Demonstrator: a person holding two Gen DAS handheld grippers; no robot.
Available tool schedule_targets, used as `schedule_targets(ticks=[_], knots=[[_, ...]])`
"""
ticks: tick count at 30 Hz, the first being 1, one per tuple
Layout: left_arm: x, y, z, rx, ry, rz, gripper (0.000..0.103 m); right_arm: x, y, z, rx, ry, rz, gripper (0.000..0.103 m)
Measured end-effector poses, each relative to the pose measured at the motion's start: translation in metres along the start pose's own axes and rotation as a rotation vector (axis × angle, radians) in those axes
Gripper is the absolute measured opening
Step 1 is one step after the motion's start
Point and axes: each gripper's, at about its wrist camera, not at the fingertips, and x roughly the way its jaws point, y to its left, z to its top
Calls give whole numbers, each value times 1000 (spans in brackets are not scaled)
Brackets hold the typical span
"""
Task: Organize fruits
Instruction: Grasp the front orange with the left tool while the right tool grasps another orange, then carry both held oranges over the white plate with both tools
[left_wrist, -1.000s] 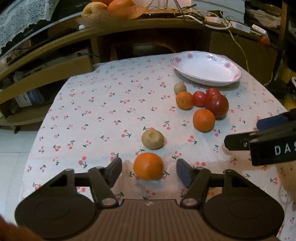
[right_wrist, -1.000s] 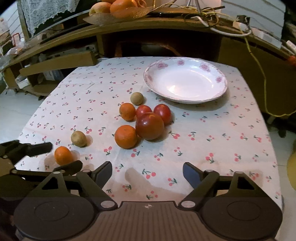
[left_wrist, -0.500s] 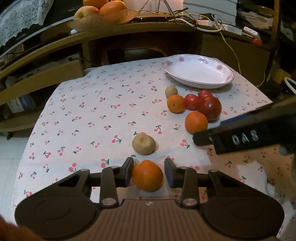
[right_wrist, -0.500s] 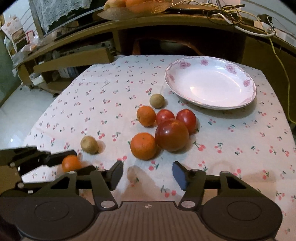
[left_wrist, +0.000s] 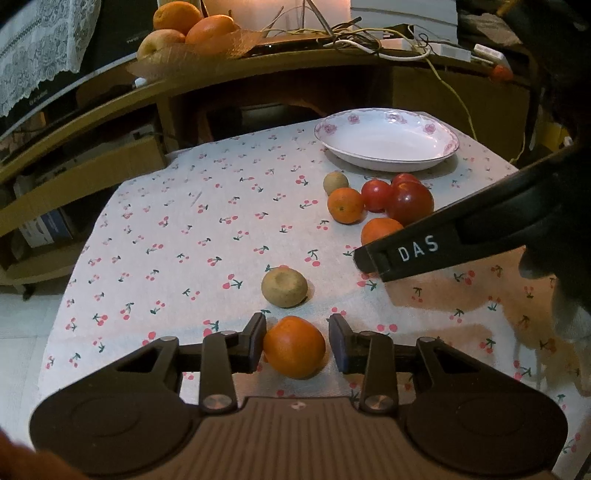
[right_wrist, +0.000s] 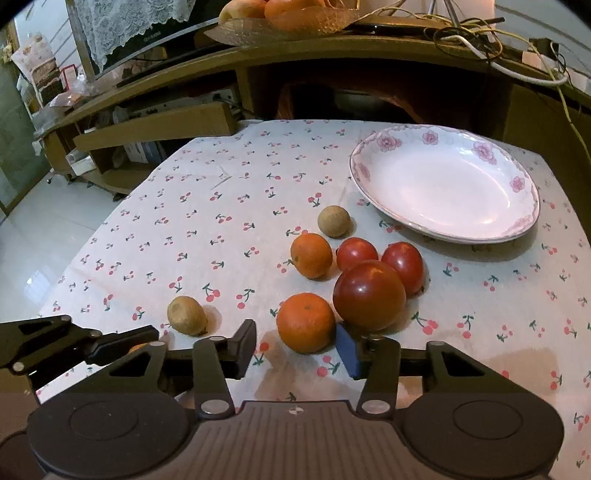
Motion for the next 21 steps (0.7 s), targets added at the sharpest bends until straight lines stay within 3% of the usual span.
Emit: schedule_targets(ticks=[4, 7, 10, 21], knots=[[-2, 2, -3, -3, -5, 2, 47, 0, 0, -1, -15, -5, -15, 37], [-4, 2, -3, 0, 1, -5, 46, -1, 2, -1, -28, -1, -23, 36], [-5, 2, -2, -14, 13, -36, 39, -5, 4, -1, -41, 8, 1, 35], [-9, -1, -6, 10, 7, -43, 39, -25, -9, -20, -95, 38, 14, 35]])
